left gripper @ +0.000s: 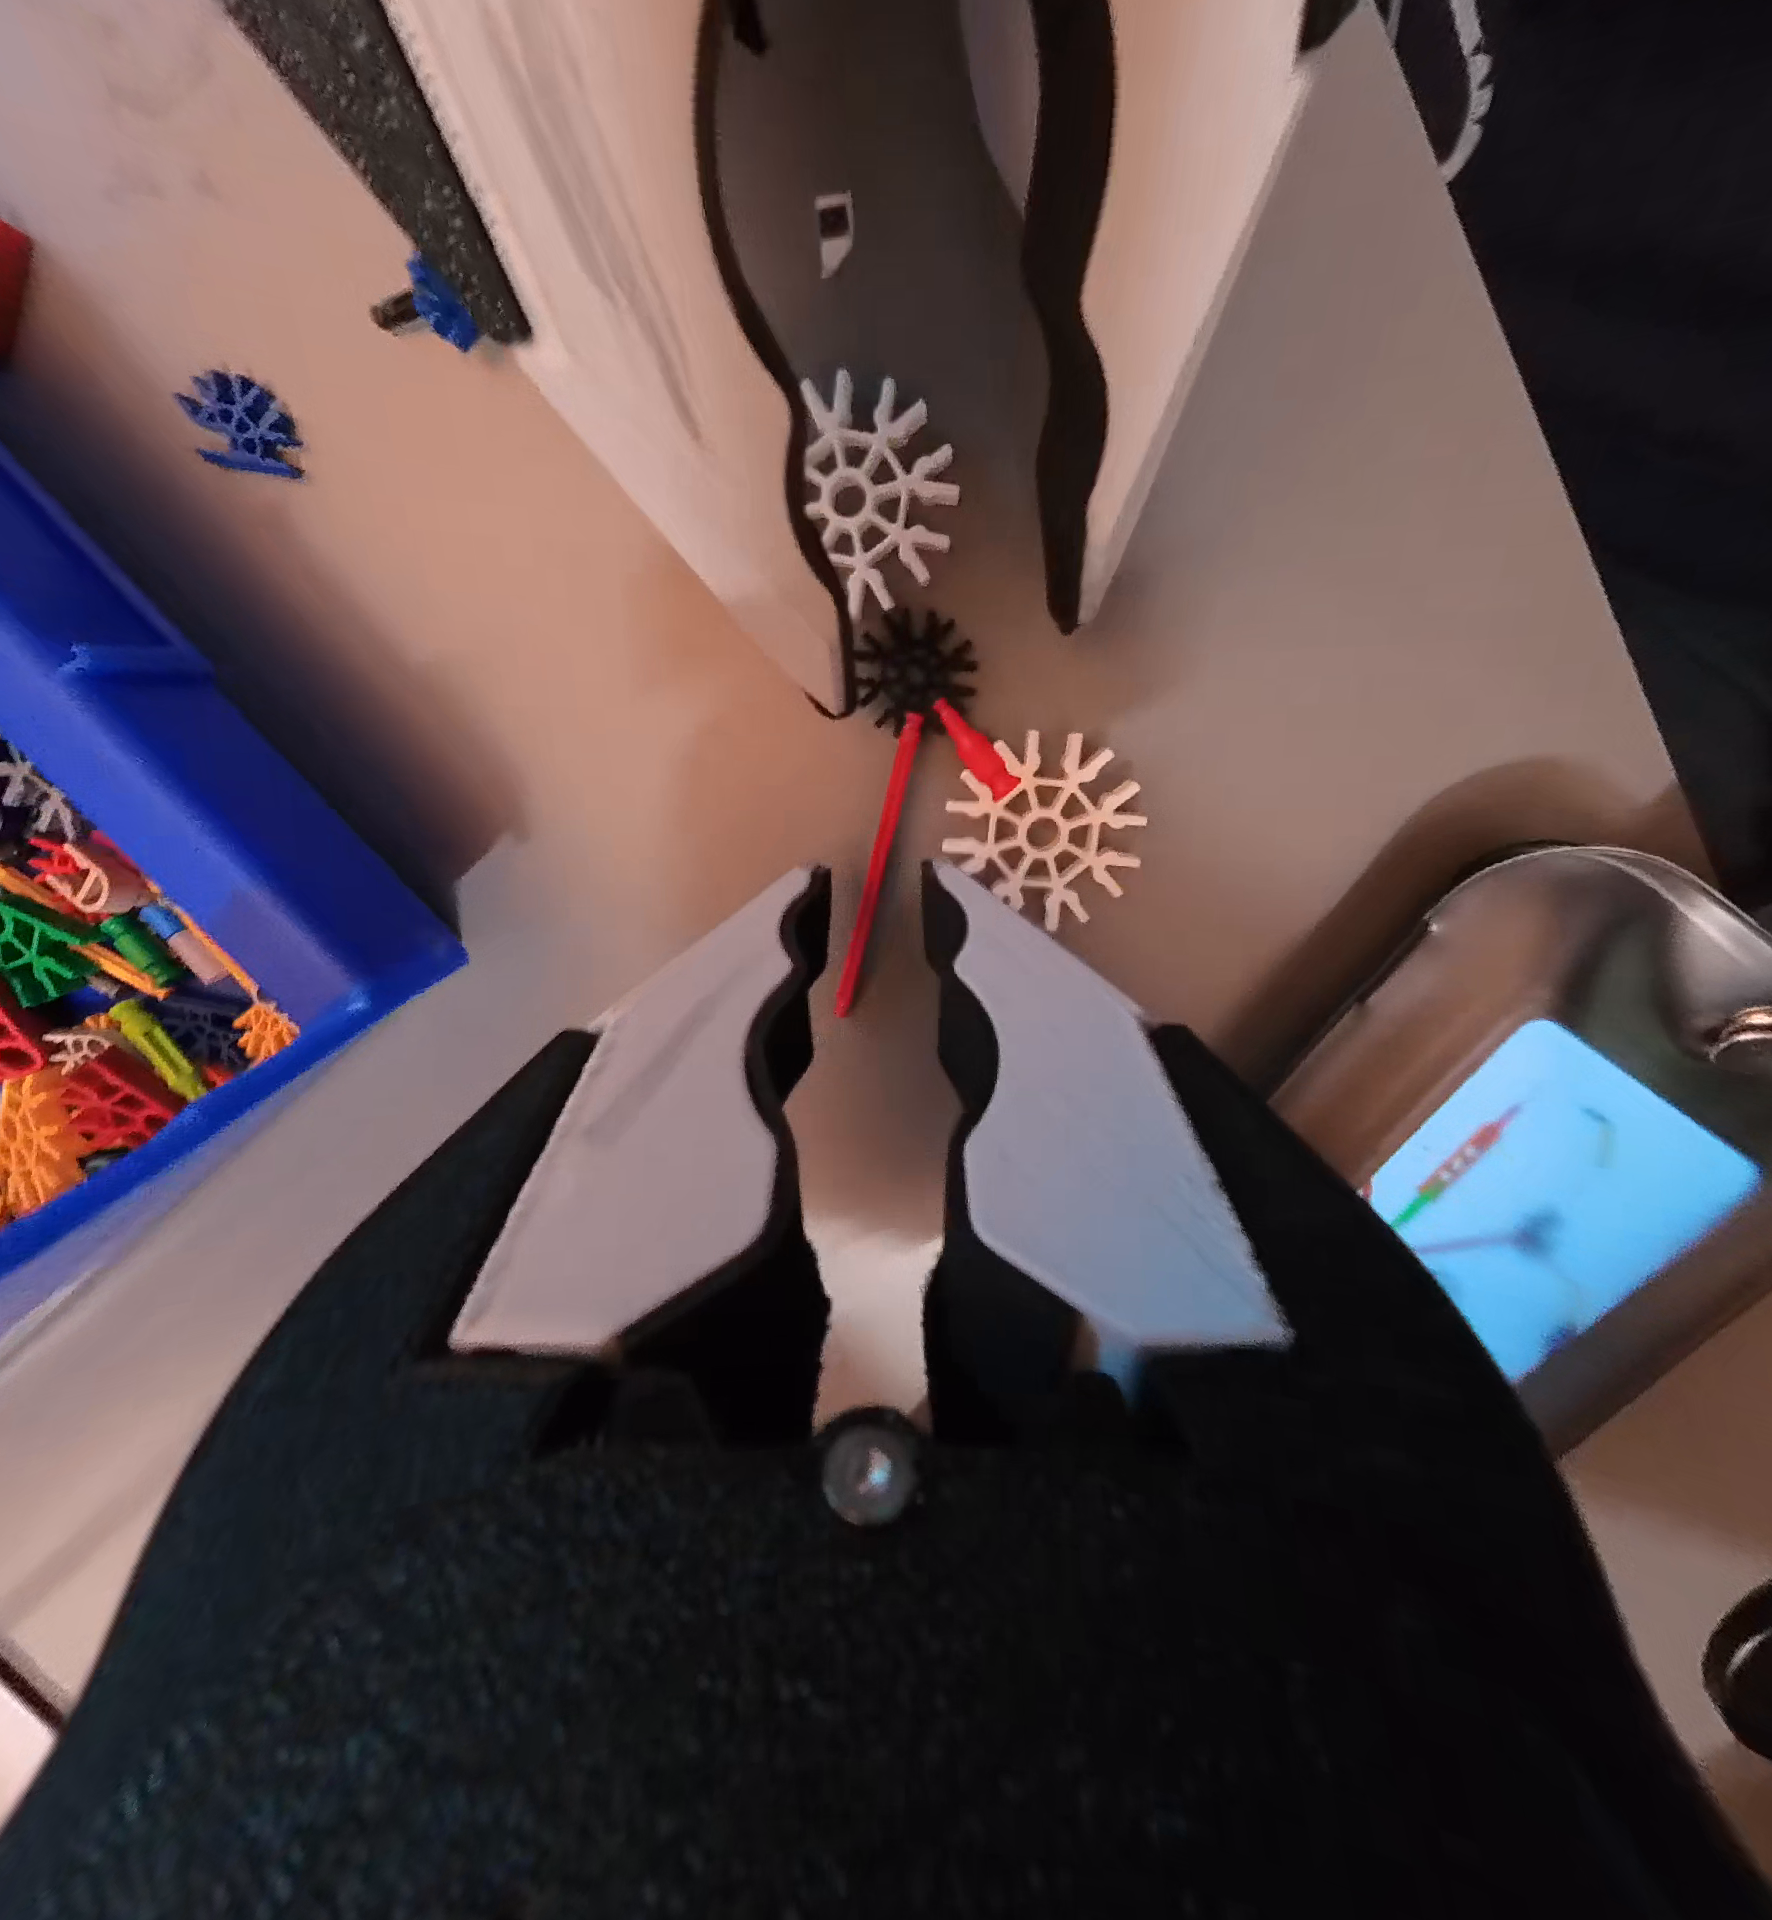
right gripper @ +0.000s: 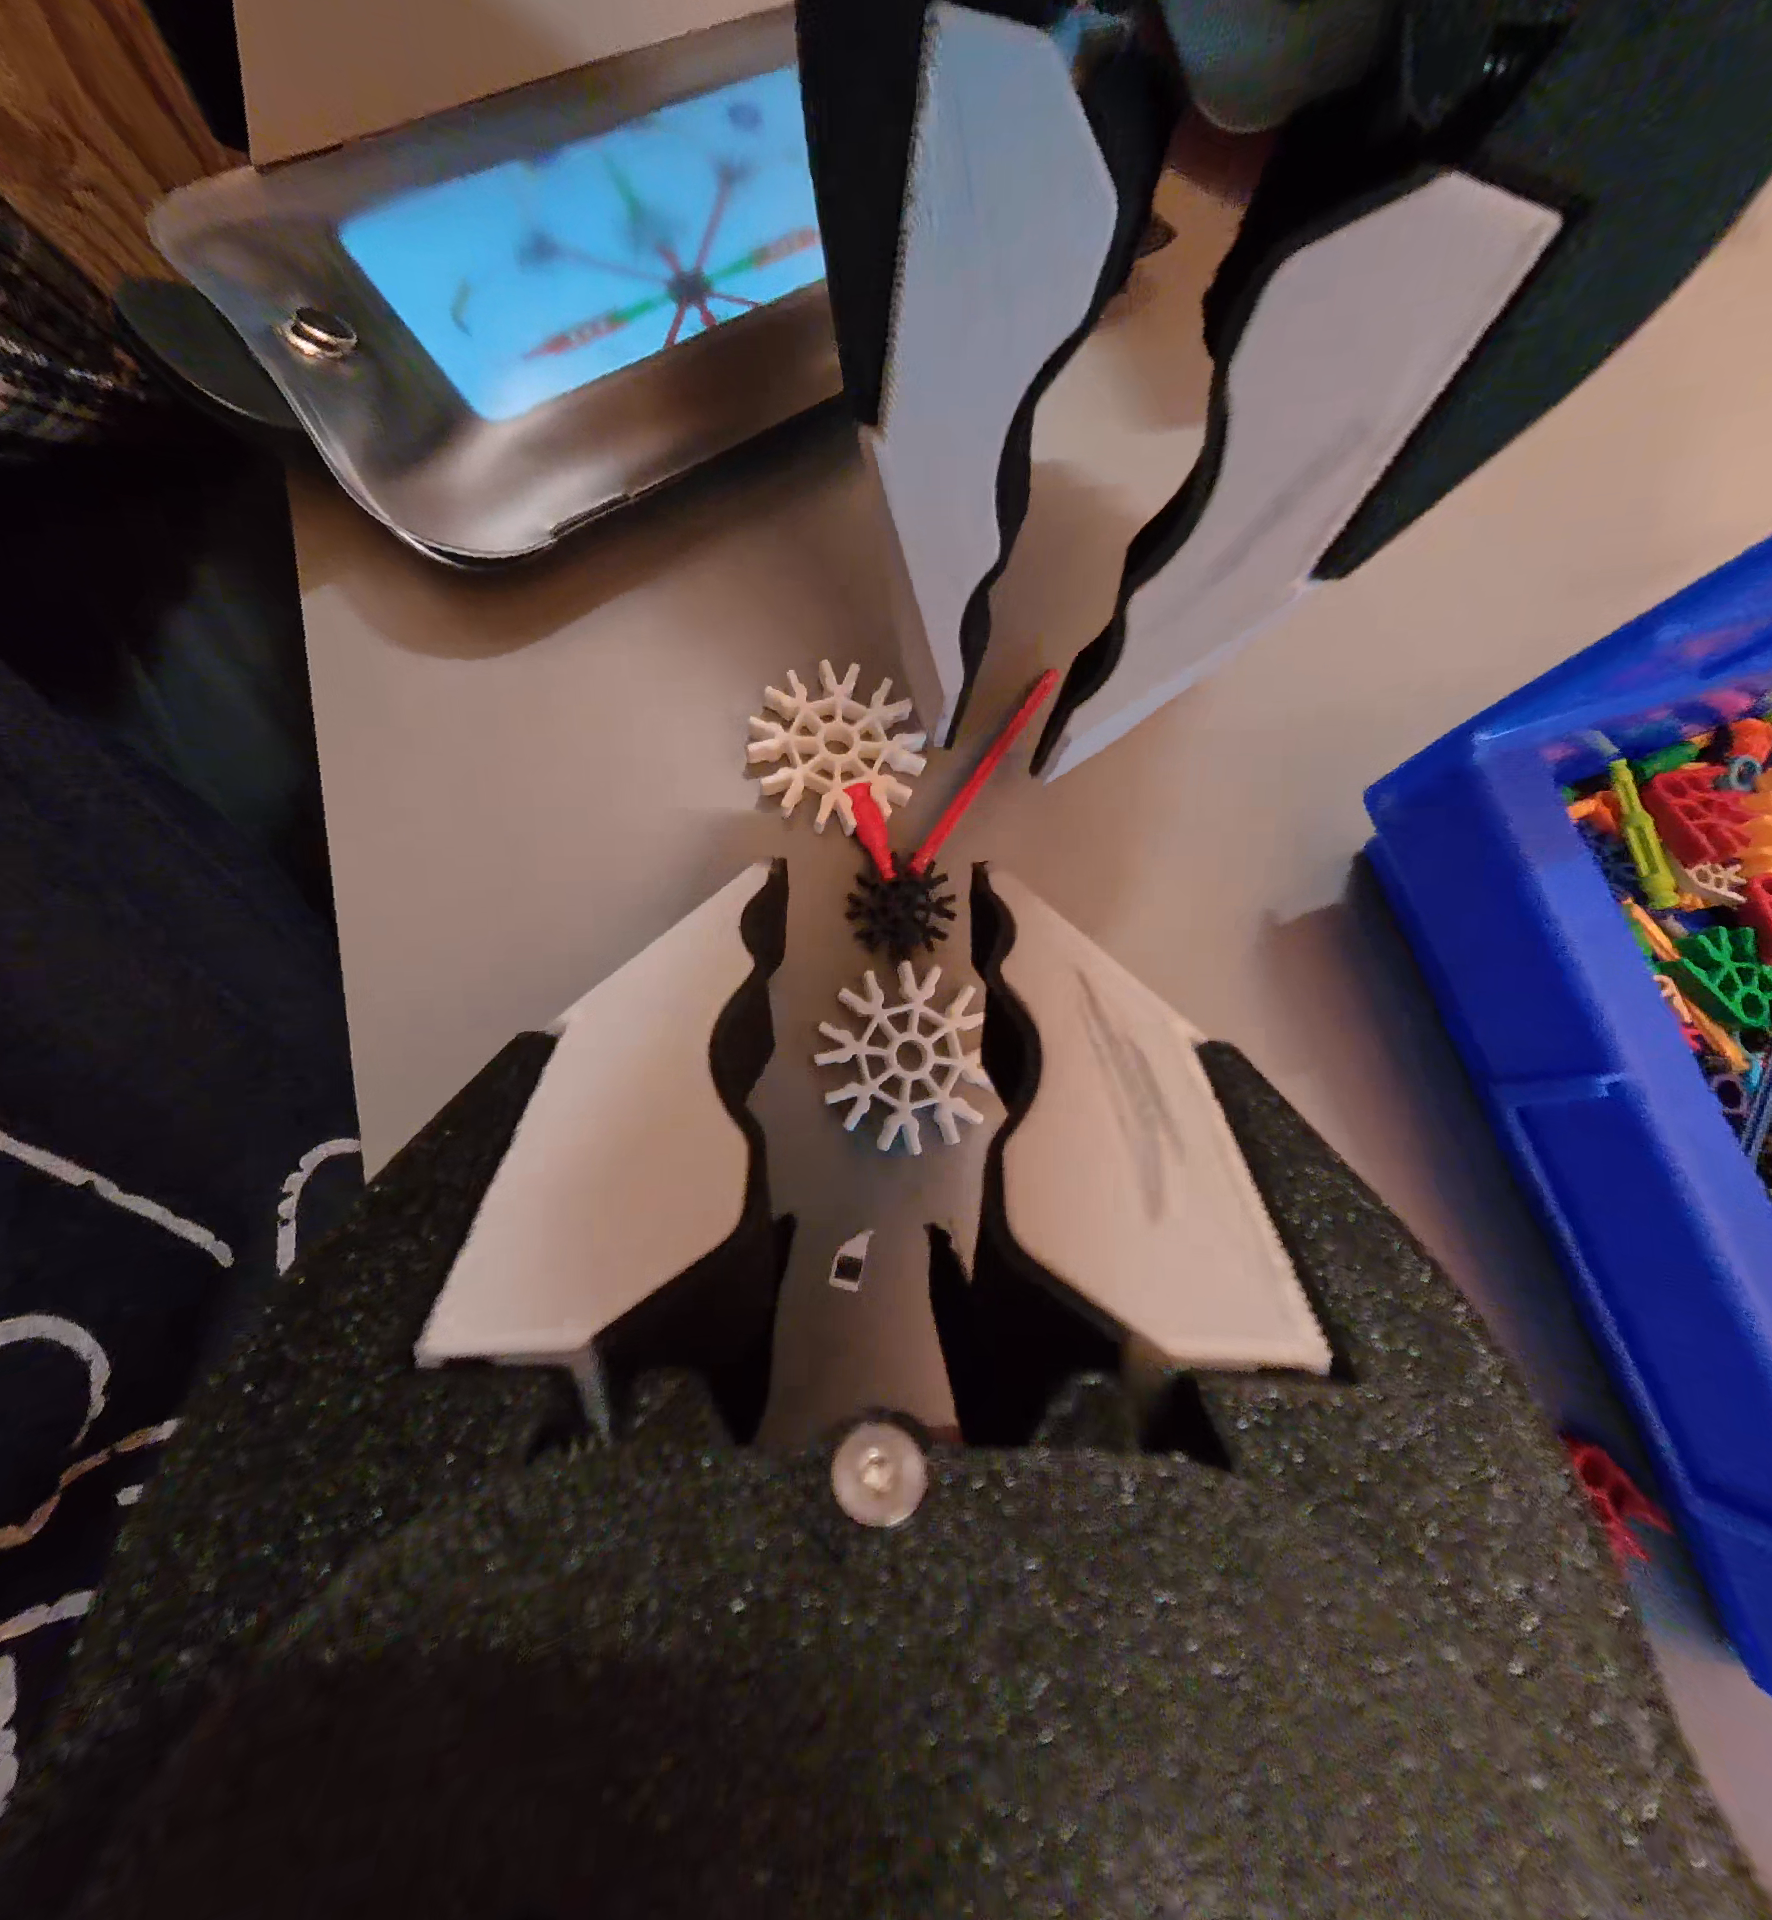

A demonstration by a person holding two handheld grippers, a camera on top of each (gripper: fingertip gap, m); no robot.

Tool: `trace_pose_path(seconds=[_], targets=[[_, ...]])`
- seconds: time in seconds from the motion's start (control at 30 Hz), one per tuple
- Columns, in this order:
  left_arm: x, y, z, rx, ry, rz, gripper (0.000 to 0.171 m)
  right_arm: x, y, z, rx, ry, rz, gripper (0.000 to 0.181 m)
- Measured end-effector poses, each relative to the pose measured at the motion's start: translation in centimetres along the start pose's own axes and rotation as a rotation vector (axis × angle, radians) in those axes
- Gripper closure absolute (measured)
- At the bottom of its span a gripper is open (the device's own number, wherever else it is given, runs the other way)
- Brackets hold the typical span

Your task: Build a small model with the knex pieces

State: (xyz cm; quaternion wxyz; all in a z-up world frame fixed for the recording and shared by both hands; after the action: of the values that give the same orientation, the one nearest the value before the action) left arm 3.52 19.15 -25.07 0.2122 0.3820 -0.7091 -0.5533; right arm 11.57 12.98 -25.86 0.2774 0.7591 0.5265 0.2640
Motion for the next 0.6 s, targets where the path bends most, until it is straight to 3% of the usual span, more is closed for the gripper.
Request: trace_pose_path(seconds=[0.13,0.3,0.6], targets=[[0.0,0.8,0.2,0.042,0.044,-0.032,0.156,0.3,0.1,-0.2,0.019,-0.023,0.002,0.155],[0.3,2.0,0.7,0.078,0.103,-0.08,0.16,0.9,0.3,-0.5,0.033,-0.048,0.036,0.18],[1.4,1.5,1.7,0.14,0.191,-0.17,0.171,1.0,-0.7,-1.0,-0.003,-0.05,0.048,0.181]])
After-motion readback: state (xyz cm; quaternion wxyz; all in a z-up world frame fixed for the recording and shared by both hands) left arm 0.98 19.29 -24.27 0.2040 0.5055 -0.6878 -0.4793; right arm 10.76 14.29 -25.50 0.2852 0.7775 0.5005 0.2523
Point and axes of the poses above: each gripper's, where its closed fingertips meet, y back along the fingers, z out of its underside, x = y × z across the jaws, the point moved 7 cm from there along y, back along the fingers, and after that the axes turned 3 degrees about -z, right-handed, at the moved point
